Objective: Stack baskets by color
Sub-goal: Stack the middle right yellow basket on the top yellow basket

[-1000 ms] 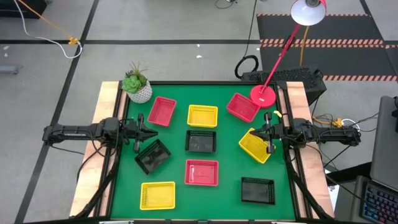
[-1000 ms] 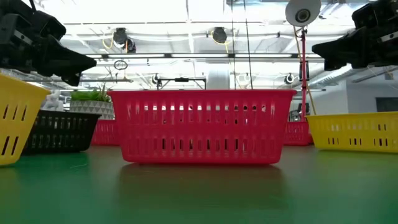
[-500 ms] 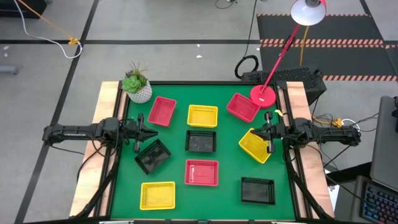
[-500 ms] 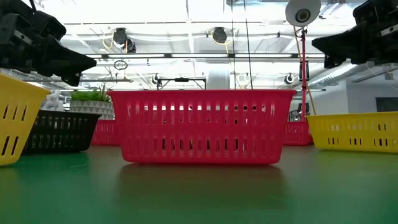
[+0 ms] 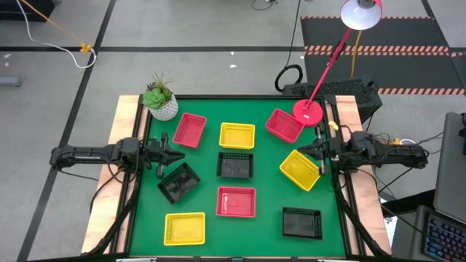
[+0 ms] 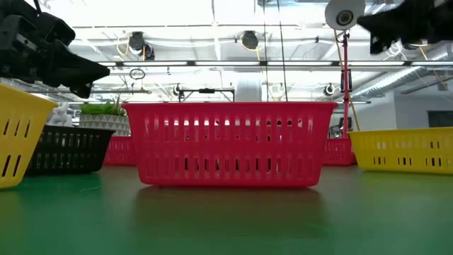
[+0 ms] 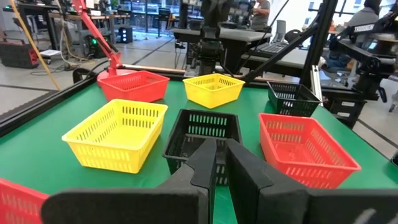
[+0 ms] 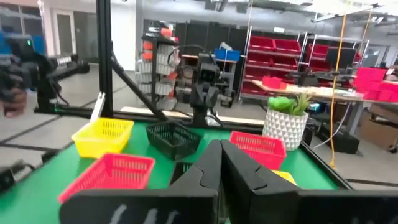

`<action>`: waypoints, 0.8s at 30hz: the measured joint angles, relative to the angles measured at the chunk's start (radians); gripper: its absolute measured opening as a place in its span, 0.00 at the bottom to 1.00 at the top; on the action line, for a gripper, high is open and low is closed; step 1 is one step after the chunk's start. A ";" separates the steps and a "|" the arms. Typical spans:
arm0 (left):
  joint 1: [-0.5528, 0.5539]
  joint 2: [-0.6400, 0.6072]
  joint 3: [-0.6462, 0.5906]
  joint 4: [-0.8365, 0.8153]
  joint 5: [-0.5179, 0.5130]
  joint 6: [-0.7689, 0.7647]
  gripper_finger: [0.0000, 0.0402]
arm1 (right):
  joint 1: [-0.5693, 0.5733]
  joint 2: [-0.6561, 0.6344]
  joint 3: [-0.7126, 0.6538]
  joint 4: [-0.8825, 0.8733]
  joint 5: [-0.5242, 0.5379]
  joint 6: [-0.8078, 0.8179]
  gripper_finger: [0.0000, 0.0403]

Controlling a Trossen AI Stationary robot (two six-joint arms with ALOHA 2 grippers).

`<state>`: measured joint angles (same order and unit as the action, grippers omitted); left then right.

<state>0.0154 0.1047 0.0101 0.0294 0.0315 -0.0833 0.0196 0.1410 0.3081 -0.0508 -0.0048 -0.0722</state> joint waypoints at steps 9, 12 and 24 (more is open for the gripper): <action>0.000 0.000 0.000 0.001 -0.015 0.000 0.09 | 0.000 0.151 0.296 -0.212 0.001 0.084 0.00; 0.000 0.000 0.000 0.001 -0.015 0.000 0.09 | 0.000 0.208 0.393 -0.265 0.001 0.091 0.00; 0.000 0.000 0.000 0.000 -0.016 0.000 0.09 | 0.000 0.441 0.722 -0.416 0.003 0.091 0.00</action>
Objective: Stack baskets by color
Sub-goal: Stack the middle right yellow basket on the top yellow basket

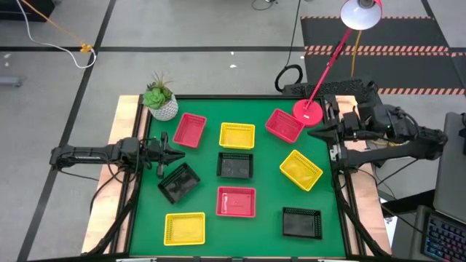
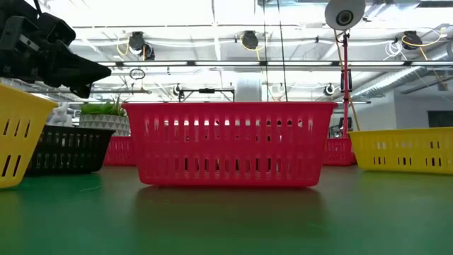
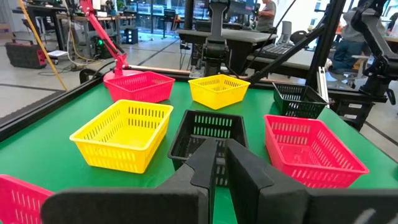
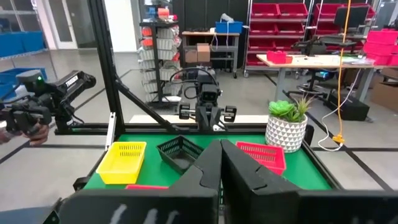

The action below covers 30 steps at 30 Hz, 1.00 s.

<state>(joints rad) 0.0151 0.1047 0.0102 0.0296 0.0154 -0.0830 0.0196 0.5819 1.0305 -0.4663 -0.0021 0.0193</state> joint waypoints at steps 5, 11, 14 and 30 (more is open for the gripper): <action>0.000 0.000 0.000 0.000 0.000 0.000 0.09 | 0.000 0.060 0.078 -0.002 0.000 0.007 0.00; 0.000 0.000 0.000 0.000 0.000 -0.025 0.09 | 0.000 0.083 0.103 -0.004 0.000 0.005 0.00; 0.000 0.000 0.000 0.032 0.003 -0.072 0.09 | 0.000 0.085 0.103 -0.004 0.000 0.004 0.00; 0.000 0.144 0.494 -0.191 0.047 -0.012 0.09 | 0.000 0.084 0.103 -0.002 0.001 0.003 0.00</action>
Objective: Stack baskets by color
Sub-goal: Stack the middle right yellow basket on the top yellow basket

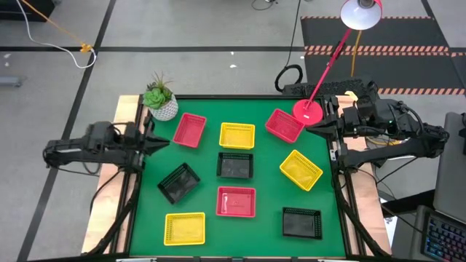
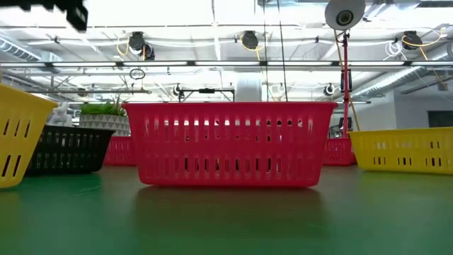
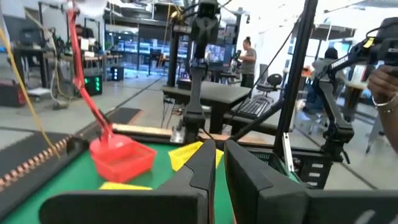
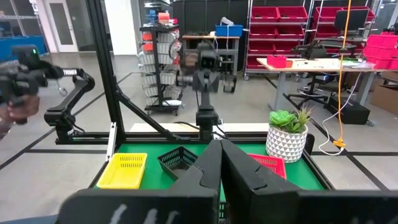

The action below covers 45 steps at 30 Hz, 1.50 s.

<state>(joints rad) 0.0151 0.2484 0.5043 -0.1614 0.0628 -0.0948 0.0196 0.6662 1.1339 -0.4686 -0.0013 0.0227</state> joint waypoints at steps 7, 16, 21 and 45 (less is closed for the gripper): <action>0.000 0.159 0.312 -0.175 0.016 0.062 0.09 | 0.000 0.000 0.000 0.000 0.000 0.000 0.00; 0.000 0.367 0.655 -0.394 0.017 0.074 0.09 | 0.000 0.000 0.000 0.000 0.000 0.004 0.00; 0.000 0.462 0.786 -0.471 0.018 0.071 0.09 | 0.000 0.000 0.000 0.000 0.000 0.018 0.00; 0.000 0.603 0.847 -0.526 0.000 0.025 0.09 | 0.000 0.000 0.000 -0.040 0.005 0.073 0.00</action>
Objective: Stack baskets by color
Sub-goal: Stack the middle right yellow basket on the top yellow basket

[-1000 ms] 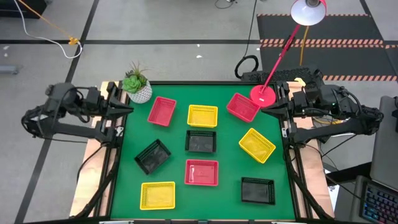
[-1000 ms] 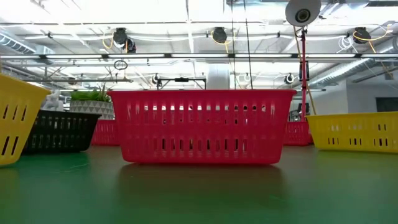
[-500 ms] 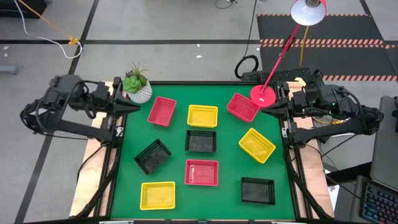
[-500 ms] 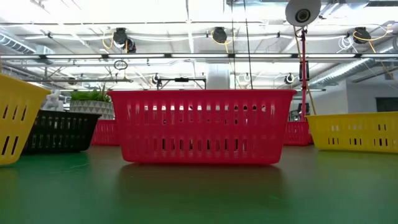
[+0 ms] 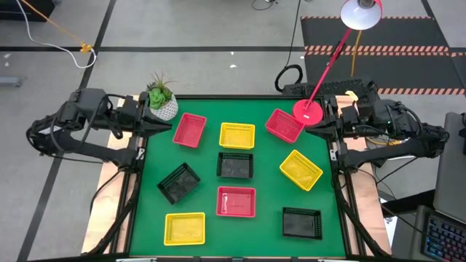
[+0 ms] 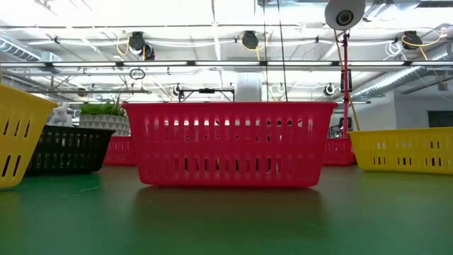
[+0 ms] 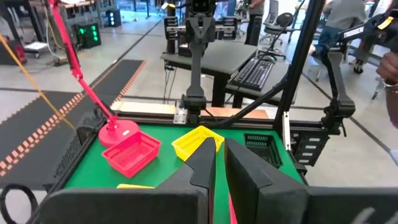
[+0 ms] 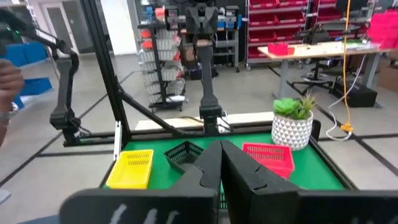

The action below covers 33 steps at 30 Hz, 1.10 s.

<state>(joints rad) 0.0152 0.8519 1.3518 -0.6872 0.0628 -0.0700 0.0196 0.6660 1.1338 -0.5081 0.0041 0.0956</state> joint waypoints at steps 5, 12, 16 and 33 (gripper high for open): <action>0.000 0.042 0.000 0.010 0.000 -0.018 0.09 | 0.000 0.007 0.000 -0.024 0.051 0.023 0.00; -0.024 0.091 -0.086 0.123 -0.004 0.009 0.09 | 0.001 0.043 -0.030 -0.081 0.058 0.076 0.00; -0.053 0.091 -0.204 0.268 -0.004 0.012 0.09 | 0.025 0.097 -0.038 -0.156 0.158 0.154 0.00; -0.090 0.092 -0.405 0.448 -0.020 0.001 0.09 | 0.238 0.350 -0.039 -0.372 0.209 0.562 0.00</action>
<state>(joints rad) -0.0752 0.9440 0.9470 -0.2395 0.0425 -0.0685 0.2581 1.0158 1.0950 -0.8797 0.2134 0.6578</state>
